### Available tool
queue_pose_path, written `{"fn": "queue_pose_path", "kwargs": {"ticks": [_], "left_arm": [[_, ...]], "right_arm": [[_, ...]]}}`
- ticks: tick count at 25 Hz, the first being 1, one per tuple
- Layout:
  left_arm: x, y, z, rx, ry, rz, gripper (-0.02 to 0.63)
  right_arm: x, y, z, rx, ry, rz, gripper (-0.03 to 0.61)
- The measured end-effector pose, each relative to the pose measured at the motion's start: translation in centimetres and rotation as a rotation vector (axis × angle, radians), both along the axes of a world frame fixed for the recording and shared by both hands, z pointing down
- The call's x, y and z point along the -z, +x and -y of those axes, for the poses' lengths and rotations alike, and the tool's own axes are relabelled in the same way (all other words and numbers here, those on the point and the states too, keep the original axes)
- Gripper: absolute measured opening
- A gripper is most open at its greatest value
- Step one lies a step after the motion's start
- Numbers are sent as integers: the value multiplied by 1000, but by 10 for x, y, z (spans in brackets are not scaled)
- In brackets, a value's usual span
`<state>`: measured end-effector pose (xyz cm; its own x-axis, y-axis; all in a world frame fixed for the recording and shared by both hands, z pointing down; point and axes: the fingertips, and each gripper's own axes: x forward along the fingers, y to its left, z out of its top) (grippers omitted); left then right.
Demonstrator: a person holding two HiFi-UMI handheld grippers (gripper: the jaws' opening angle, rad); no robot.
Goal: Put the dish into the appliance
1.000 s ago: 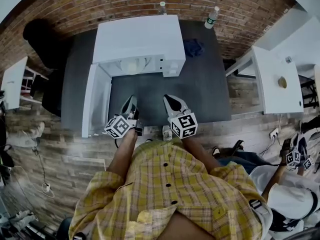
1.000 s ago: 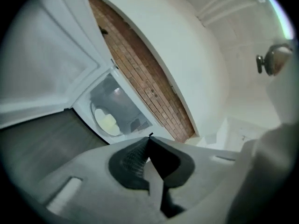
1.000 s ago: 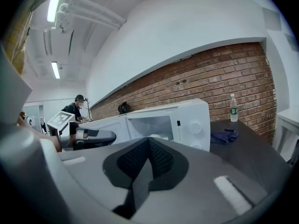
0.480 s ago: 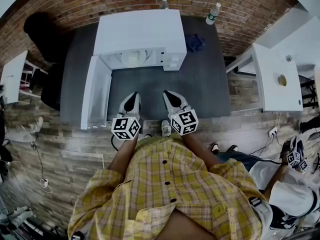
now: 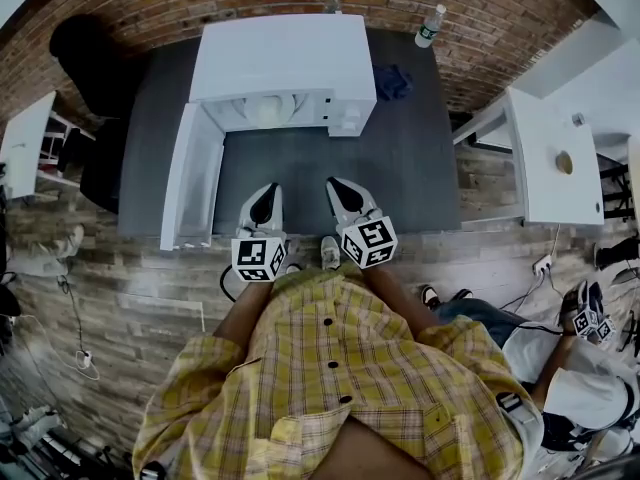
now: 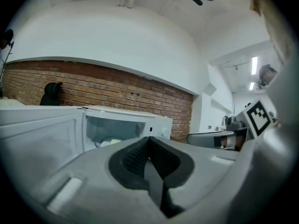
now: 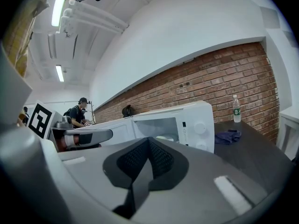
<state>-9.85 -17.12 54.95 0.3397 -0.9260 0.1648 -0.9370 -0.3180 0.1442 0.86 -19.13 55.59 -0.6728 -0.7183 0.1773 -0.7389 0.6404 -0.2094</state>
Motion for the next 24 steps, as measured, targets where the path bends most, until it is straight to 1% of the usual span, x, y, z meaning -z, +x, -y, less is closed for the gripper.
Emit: {"fn": "queue_pose_path", "kwargs": {"ticks": [7,24], "left_arm": [[-5,-5,0,19,-10,29,-2],[-5,-2,1,16,1,57,-2]], "right_arm": [[-2,-3,-1,6,3,-13,0],[-1,-1,1,2,17,-14,0]]}}
